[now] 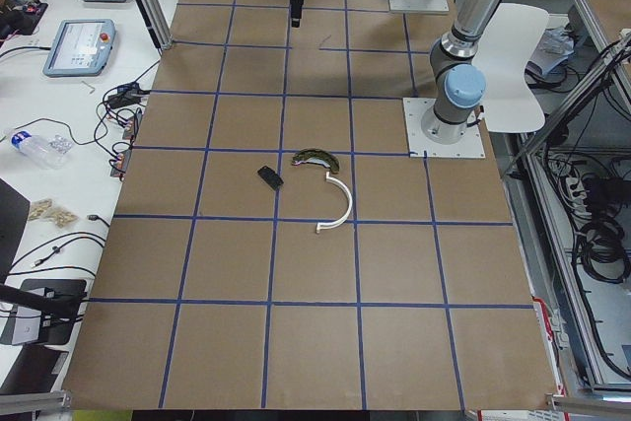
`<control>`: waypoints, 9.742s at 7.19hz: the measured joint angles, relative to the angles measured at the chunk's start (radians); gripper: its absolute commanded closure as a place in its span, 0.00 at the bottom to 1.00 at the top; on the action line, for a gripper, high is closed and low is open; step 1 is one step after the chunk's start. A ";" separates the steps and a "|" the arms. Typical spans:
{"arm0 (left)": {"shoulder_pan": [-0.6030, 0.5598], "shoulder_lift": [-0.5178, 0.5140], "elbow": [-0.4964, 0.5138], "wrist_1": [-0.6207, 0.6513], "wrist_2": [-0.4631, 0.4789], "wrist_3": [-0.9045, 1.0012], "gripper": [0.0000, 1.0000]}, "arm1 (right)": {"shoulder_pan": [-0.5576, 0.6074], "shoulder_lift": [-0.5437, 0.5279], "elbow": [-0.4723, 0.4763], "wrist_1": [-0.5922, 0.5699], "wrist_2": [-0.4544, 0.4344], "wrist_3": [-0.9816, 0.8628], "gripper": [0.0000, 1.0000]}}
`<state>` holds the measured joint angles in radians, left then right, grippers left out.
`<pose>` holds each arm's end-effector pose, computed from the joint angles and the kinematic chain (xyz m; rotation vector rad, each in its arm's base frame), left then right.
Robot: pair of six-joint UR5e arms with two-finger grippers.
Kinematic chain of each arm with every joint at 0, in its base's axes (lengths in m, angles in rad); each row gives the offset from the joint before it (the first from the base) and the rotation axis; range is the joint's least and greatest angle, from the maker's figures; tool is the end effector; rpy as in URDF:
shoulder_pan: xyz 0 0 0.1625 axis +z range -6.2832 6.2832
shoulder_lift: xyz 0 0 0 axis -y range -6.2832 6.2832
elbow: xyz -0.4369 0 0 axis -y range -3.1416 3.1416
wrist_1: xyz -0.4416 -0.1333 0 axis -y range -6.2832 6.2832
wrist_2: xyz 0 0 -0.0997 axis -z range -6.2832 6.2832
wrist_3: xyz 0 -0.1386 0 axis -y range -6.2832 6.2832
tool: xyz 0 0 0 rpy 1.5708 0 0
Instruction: Place bearing gear from tray to pile
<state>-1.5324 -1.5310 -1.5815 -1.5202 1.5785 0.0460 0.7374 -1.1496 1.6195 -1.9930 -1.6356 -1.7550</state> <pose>-0.1116 -0.5391 0.4817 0.0114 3.1281 -0.1241 -0.4089 -0.5394 0.2184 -1.3856 2.7856 0.1173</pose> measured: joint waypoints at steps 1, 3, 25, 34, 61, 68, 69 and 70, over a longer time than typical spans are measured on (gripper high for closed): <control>0.000 0.000 0.000 0.000 0.000 0.000 0.00 | -0.006 0.031 0.000 -0.045 0.000 -0.084 0.00; 0.000 0.000 0.000 0.000 0.000 0.001 0.00 | -0.032 0.101 0.000 -0.180 0.003 -0.241 0.00; -0.002 0.001 -0.002 0.002 0.000 0.000 0.00 | 0.089 -0.076 0.066 -0.116 0.005 0.057 0.85; -0.002 0.002 -0.002 0.002 0.000 0.002 0.00 | 0.967 -0.211 0.286 -0.144 0.053 1.631 0.86; -0.401 -0.592 0.018 0.424 -0.014 -0.412 0.06 | -0.178 0.095 -0.034 -0.124 0.001 0.147 0.00; -0.408 -0.631 -0.038 0.464 -0.015 -0.476 0.42 | -0.177 0.179 -0.051 -0.149 0.043 0.216 0.04; -0.408 -0.638 -0.038 0.470 -0.015 -0.477 0.69 | -0.177 0.180 -0.050 -0.150 0.046 0.212 0.04; -0.409 -0.642 -0.038 0.473 -0.015 -0.477 0.88 | -0.176 0.181 -0.050 -0.150 0.048 0.210 0.12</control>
<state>-1.9418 -2.1729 -1.6193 -1.0473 1.5636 -0.4309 0.5617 -0.9685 1.5692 -2.1426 -1.5876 -1.5445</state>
